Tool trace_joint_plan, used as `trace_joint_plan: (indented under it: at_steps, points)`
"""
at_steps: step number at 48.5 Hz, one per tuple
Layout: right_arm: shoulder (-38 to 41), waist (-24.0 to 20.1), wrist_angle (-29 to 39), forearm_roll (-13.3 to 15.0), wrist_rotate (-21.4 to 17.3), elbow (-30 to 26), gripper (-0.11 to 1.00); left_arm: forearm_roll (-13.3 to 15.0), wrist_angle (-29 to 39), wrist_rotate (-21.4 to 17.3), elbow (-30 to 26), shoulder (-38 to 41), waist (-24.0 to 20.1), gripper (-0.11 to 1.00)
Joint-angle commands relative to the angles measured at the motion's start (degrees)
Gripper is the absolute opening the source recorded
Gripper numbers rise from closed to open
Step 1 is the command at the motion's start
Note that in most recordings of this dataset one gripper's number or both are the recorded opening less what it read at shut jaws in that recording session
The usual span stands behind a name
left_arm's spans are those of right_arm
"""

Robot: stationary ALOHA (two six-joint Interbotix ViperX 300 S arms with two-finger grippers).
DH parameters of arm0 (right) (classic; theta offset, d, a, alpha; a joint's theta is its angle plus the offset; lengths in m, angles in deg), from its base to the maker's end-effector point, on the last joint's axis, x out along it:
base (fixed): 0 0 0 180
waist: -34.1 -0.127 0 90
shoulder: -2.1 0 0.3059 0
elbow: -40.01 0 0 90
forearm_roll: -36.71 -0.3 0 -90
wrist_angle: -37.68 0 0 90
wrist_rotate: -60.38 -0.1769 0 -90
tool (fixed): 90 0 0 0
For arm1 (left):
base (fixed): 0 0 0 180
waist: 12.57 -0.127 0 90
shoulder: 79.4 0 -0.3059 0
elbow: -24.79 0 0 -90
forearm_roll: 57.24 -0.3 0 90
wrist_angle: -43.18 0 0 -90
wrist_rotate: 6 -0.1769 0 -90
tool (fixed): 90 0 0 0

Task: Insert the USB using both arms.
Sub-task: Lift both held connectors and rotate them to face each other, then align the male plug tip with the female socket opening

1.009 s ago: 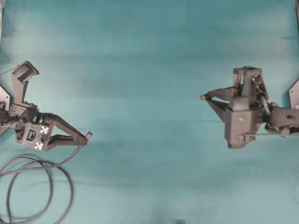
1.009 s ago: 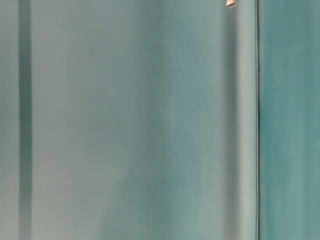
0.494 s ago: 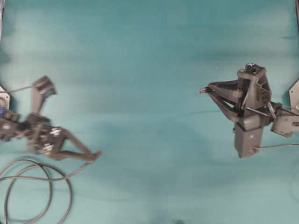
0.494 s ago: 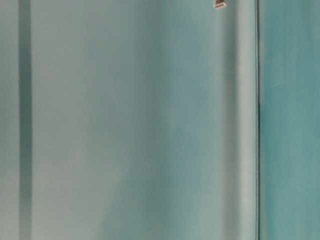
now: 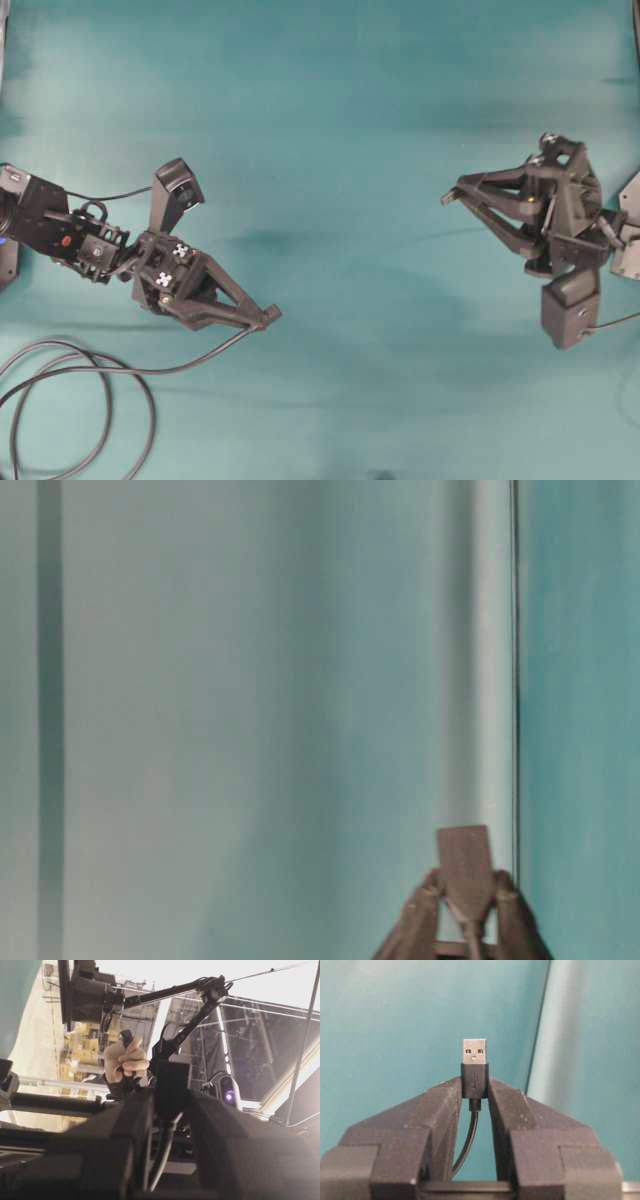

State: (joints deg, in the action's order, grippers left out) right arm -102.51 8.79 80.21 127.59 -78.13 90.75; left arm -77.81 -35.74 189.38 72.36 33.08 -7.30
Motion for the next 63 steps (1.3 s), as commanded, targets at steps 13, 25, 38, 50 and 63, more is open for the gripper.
trace_joint_plan:
  at_steps: [13,25,38,50,63]
  points:
    - [10.02,-0.79,0.00,0.70,2.64,-10.02,0.21,-2.37,-0.18,6.77,-2.29,-1.93,-2.64,0.21]
    - [11.78,-3.16,1.85,0.79,2.46,-12.92,0.21,-5.62,-1.93,7.38,-5.01,1.49,-5.36,0.21]
    - [11.95,-4.22,2.55,0.70,1.76,-13.89,0.21,-6.77,-3.34,7.47,-9.05,4.75,-6.94,0.21]
    - [14.50,-4.22,2.55,1.05,1.76,-15.73,0.21,-7.03,-2.46,7.56,-10.90,5.01,-8.09,0.21]
    - [15.64,-4.22,2.55,2.11,1.76,-16.88,0.21,-8.17,-2.46,9.84,-13.27,5.98,-7.91,0.21]
